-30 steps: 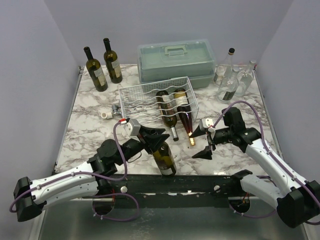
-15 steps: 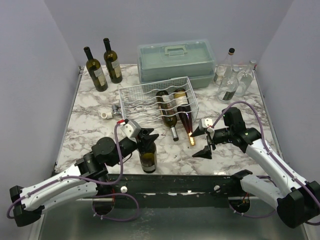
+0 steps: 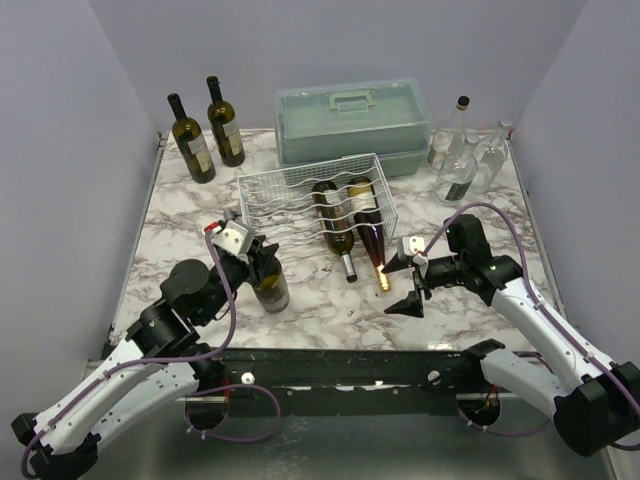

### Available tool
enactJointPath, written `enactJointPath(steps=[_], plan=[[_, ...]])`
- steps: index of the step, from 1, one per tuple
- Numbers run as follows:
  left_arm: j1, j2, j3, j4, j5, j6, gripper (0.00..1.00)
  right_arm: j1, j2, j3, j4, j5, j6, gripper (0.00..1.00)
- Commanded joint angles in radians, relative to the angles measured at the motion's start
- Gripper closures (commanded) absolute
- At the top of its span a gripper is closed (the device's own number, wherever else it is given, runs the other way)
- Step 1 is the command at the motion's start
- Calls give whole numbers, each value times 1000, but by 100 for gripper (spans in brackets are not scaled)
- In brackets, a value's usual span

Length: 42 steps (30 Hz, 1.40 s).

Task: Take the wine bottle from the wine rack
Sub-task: Place the wine bottle at the center of the board.

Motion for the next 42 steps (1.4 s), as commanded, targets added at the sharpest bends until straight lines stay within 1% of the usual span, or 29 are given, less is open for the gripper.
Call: enactJointPath(steps=[1, 6, 11, 19, 23, 26, 34, 42], plan=[[48, -43, 69, -30, -40, 34, 100, -8, -8, 5, 6, 20, -13, 1], [72, -54, 77, -70, -132, 72, 100, -7, -1, 8, -4, 22, -22, 1], [104, -72, 55, -51, -238, 99, 100, -7, -3, 8, -2, 24, -22, 1], [182, -72, 43, 3, -299, 128, 100, -7, -3, 6, -3, 29, -24, 1], [247, -45, 48, 44, -305, 138, 100, -6, -6, 6, -5, 31, -29, 1], [315, -23, 51, 77, -295, 144, 100, -7, -8, 8, -8, 34, -30, 1], [528, 60, 70, 167, -197, 98, 100, -7, -9, 8, -18, 35, -38, 1], [708, 166, 101, 242, -146, 63, 100, -7, -15, 6, -20, 25, -44, 1]])
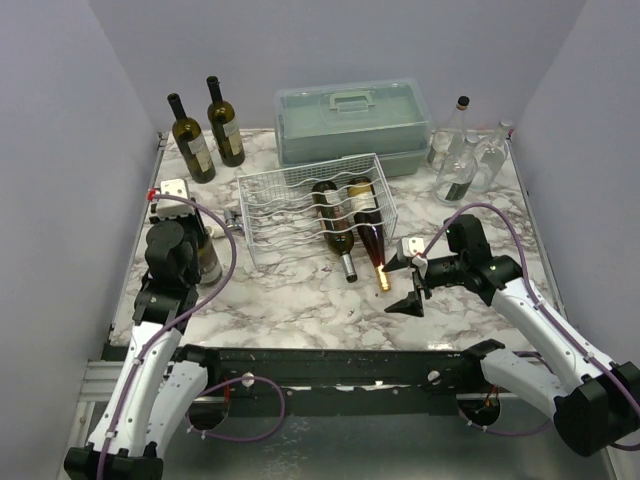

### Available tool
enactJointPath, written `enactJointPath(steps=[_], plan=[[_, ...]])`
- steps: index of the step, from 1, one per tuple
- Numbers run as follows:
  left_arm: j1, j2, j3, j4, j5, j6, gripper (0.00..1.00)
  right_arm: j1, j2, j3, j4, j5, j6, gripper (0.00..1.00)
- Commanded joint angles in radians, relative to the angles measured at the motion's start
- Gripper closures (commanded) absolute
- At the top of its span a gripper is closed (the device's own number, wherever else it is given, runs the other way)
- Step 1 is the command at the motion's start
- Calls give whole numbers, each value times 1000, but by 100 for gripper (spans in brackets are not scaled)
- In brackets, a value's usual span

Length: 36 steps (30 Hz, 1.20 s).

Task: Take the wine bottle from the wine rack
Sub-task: Place the wine bottle at the center of the board.

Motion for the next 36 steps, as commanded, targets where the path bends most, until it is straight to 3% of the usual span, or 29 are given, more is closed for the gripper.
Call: enactJointPath(steps=[1, 17, 24, 31, 36], plan=[[94, 41, 77, 156, 57, -33, 100, -7, -17, 7, -18, 3, -18, 1], [261, 227, 136, 312, 12, -65, 100, -7, -15, 6, -26, 6, -28, 1], [281, 320, 191, 372, -25, -60, 100, -7, -9, 7, -27, 9, -29, 1], [295, 469, 274, 402, -149, -61, 100, -6, -5, 8, -30, 9, -31, 1], [303, 549, 314, 446, -143, -65, 100, -7, 3, 10, -31, 11, -34, 1]])
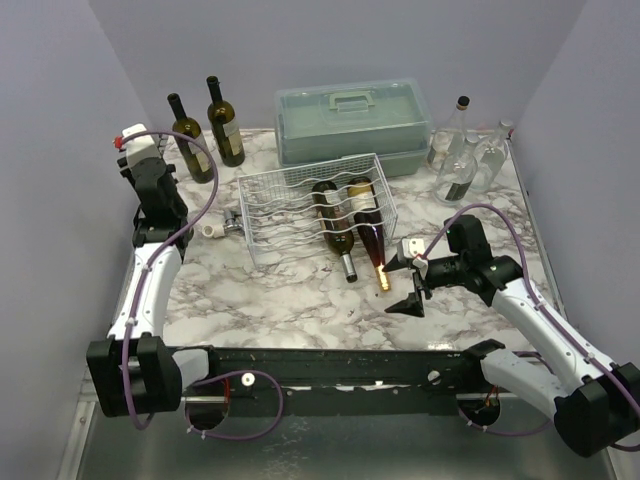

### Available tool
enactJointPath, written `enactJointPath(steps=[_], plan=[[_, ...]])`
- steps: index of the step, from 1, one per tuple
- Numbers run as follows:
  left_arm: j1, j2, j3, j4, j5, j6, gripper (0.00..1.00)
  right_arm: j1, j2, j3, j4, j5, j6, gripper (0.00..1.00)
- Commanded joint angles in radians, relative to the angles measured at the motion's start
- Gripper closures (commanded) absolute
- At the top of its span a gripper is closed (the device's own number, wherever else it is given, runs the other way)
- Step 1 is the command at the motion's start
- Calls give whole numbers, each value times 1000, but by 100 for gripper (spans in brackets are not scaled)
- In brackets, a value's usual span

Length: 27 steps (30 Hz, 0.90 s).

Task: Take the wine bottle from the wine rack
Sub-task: Place the wine bottle at the center of the board.

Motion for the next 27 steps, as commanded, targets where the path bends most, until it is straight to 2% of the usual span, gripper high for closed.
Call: enactJointPath(steps=[1, 14, 27], plan=[[12, 45, 80, 150, -39, -10, 100, -8, 9, 9, -25, 12, -16, 1], [13, 274, 220, 204, -18, -21, 100, -7, 44, 10, -25, 38, -22, 1], [13, 408, 332, 228, 26, -51, 100, -7, 79, 12, -24, 70, -27, 1]])
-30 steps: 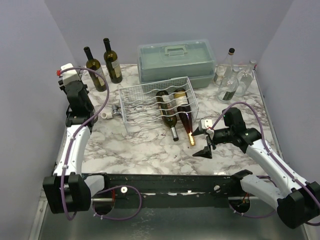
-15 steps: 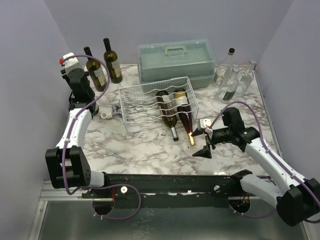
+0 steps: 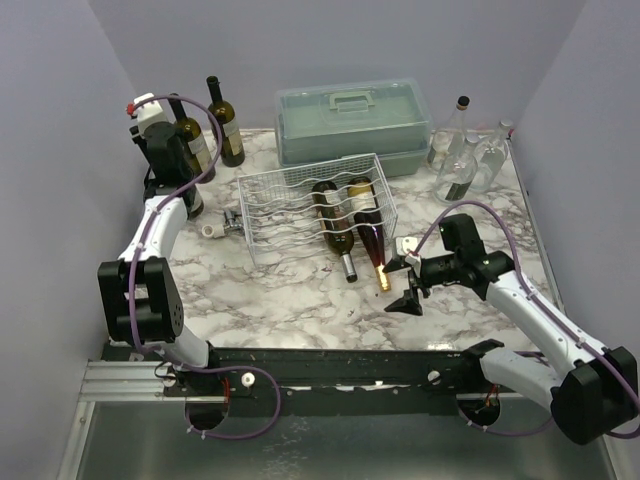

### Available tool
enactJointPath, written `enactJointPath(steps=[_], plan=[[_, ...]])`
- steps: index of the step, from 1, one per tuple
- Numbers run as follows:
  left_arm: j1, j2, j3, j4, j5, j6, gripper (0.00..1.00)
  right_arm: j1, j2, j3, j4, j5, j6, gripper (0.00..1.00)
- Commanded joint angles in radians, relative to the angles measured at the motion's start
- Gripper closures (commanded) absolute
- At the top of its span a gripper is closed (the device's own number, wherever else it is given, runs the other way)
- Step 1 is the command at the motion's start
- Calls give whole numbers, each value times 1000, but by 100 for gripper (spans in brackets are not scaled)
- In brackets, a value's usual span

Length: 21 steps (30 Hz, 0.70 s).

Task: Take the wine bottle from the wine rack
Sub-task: Place the wine bottle at the center of the board.

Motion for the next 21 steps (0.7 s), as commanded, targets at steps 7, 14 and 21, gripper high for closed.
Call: enactJointPath(steps=[7, 14, 21], plan=[[6, 53, 91, 126, 19, -19, 100, -7, 16, 10, -20, 26, -13, 1], [6, 88, 114, 131, 37, -33, 100, -7, 18, 9, -18, 34, -14, 1], [6, 110, 111, 131, 30, -42, 100, -7, 18, 7, -17, 40, -16, 1]])
